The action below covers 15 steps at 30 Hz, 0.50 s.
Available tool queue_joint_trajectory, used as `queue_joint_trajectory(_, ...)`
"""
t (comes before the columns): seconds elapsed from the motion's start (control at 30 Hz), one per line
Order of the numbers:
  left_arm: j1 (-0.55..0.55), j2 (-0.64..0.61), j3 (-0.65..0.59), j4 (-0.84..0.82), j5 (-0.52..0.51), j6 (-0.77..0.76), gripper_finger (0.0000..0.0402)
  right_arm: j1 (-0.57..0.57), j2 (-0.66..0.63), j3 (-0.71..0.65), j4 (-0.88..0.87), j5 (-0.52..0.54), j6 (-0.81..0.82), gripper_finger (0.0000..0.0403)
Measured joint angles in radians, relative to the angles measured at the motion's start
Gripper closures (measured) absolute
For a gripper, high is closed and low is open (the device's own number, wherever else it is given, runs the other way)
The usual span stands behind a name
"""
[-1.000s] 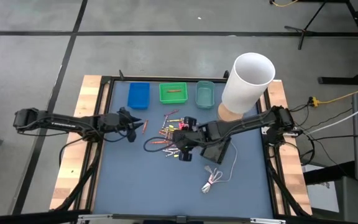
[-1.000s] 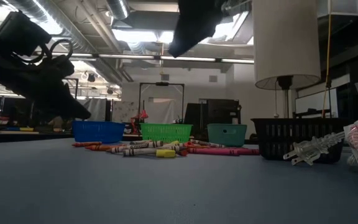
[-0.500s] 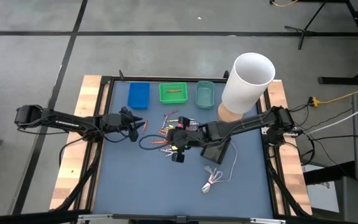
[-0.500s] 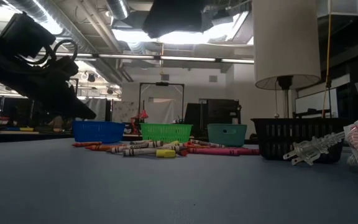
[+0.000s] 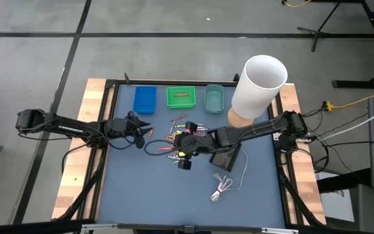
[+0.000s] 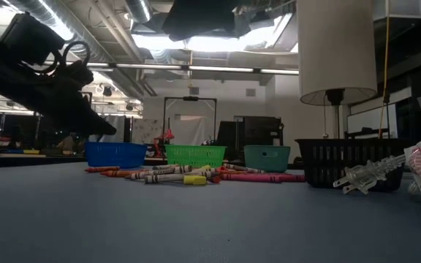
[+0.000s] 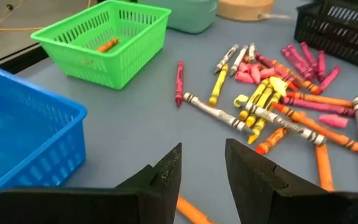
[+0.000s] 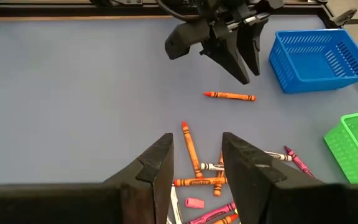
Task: Sort crayons
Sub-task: Put the orange crayon into the green bin
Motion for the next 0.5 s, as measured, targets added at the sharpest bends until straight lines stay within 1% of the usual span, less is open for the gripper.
queue_joint_trajectory(0.13, 0.0, 0.007, 0.038, 0.0, -0.007, -0.001, 0.0293, 0.0, 0.0, 0.0, 0.0, 0.0, 0.0, 0.0267)
queue_joint_trajectory(0.23, 0.0, 0.044, 0.083, -0.012, -0.007, -0.002, 0.0293, 0.0, 0.0, 0.0, 0.0, 0.0, -0.002, 0.0267)
queue_joint_trajectory(0.37, -0.009, 0.147, 0.145, -0.03, -0.011, -0.003, 0.0293, 0.0, 0.0, 0.0, -0.001, 0.0, -0.002, 0.0267)
queue_joint_trajectory(0.5, -0.022, 0.261, 0.204, -0.068, -0.068, -0.007, 0.0293, 0.0, 0.0, 0.0, -0.004, 0.0, -0.002, 0.0267)
